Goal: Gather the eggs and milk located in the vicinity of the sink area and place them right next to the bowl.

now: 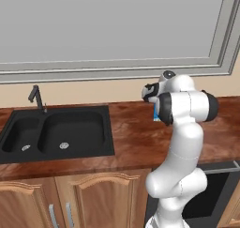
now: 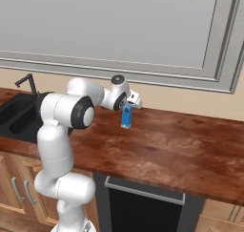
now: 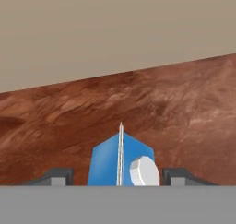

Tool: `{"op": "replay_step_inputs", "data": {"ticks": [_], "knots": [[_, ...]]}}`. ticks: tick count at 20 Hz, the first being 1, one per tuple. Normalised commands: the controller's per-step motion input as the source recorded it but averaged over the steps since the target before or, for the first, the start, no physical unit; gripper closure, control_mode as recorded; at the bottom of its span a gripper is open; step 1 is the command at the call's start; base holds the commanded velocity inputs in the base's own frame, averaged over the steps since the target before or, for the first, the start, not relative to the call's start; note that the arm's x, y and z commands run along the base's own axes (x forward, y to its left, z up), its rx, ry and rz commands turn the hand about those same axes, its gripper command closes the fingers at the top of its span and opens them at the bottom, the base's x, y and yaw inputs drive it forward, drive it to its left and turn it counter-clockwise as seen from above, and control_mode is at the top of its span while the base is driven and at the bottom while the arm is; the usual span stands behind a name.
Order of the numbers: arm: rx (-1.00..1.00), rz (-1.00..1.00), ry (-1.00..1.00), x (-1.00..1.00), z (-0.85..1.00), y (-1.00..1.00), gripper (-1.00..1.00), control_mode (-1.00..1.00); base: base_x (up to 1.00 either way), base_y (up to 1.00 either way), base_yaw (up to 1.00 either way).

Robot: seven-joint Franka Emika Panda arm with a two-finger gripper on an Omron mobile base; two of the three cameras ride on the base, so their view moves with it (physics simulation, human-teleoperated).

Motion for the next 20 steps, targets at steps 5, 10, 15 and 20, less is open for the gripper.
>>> {"op": "replay_step_inputs", "data": {"ticks": [5,10,15,20], "knots": [[0.0,0.0,0.03,-0.06,-0.3,-0.12,1.0,-1.0,0.0,0.0,0.0],[0.0,0.0,0.0,-0.18,-0.22,-0.15,1.0,-1.0,0.0,0.0,0.0],[0.01,0.0,-0.01,-0.59,0.02,-0.02,1.0,-1.0,0.0,0.0,0.0],[0.06,0.0,-0.11,-0.82,0.37,0.0,1.0,-1.0,0.0,0.0,0.0]]}}
